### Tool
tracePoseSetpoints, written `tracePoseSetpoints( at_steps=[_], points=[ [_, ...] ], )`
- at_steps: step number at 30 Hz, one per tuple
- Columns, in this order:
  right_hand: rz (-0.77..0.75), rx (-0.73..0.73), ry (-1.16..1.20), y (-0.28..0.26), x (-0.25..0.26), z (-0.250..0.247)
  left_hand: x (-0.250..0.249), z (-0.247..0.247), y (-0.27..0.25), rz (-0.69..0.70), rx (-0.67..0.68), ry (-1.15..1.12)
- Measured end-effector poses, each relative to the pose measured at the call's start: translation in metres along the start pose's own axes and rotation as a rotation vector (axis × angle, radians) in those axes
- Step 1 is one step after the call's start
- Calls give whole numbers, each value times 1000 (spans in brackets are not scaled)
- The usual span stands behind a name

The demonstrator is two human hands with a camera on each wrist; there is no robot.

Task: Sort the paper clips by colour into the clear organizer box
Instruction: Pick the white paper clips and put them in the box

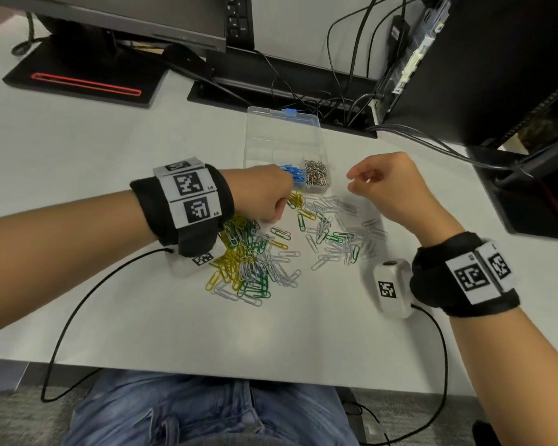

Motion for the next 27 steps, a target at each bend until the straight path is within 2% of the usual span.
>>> tracePoseSetpoints(
  at_steps=[4, 7, 12, 15, 20, 24, 27],
  points=[
    [-117, 220, -101, -17, 37, 43, 17, -12, -9, -67, -72, 12],
    [-207, 328, -202, -23, 62, 74, 27, -21, -20, -93, -124, 9],
    [-214, 450, -398, -31, 73, 107, 48, -34, -41, -176, -196, -34],
    [-222, 471, -495, -31, 72, 119, 64, -35, -52, -237, -215, -40],
    [-163, 496, -481, -30, 65, 121, 86, -27, -72, -373, -163, -8],
    [-98, 413, -293, -21, 63, 94, 95, -18, -91, -479, -60, -33],
    [-25, 366, -125, -14, 54, 80, 90, -5, -96, -475, 35, -121]
  ],
)
Point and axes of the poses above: each hand's wrist, its own y-axis towards the middle knuckle, its own z-axis out of the palm, x = y × z, the point moved 9 cm from there along y, towards the middle knuckle, and after that the axes turned 6 degrees about z, right-handed, at the moved point
